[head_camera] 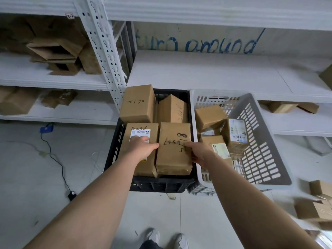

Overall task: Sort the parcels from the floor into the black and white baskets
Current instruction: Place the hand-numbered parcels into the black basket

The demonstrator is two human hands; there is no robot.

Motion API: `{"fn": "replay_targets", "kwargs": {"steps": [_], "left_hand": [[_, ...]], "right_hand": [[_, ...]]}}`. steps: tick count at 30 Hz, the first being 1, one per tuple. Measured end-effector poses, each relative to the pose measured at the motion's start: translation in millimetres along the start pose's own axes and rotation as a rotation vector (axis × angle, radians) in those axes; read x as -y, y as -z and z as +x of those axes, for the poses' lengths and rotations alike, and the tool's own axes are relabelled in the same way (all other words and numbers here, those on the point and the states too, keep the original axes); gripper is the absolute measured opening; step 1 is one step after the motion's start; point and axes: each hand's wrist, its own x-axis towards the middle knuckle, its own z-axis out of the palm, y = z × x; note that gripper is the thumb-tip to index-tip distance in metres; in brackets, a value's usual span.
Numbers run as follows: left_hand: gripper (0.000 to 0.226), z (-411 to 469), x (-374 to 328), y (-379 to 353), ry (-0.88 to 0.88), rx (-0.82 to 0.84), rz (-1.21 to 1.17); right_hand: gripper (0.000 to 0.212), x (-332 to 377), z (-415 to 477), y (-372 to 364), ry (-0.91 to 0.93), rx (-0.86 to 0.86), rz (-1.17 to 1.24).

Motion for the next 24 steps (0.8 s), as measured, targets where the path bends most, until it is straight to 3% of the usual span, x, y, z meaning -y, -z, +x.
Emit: {"fn": "replay_targets", "kwargs": {"steps": [4,7,13,16,24], "left_hand": [[0.051,0,-2,1,-0.055,-0.018,0.159],[0.018,-3,-8,1,-0.060,0.001,0.129],[0.020,-17,-35,-4,-0.178,0.051,0.011],[0.036,-27,-57,-15,-0.279,0.078,0.000],[0.027,-81,-137,-79,-0.488,0.213,-0.023]], "right_hand": [[0.022,-5,-7,0,-0.013,-0.025,-0.039],[0.019,-6,-14,7,0.019,-0.020,0.006],[0.021,-3,-43,25,0.131,-0.116,0.041],[0.014,-4,-64,41,0.192,-0.139,0.096],[0.014,-27,-114,131,0.246,-0.284,0.294]]}}
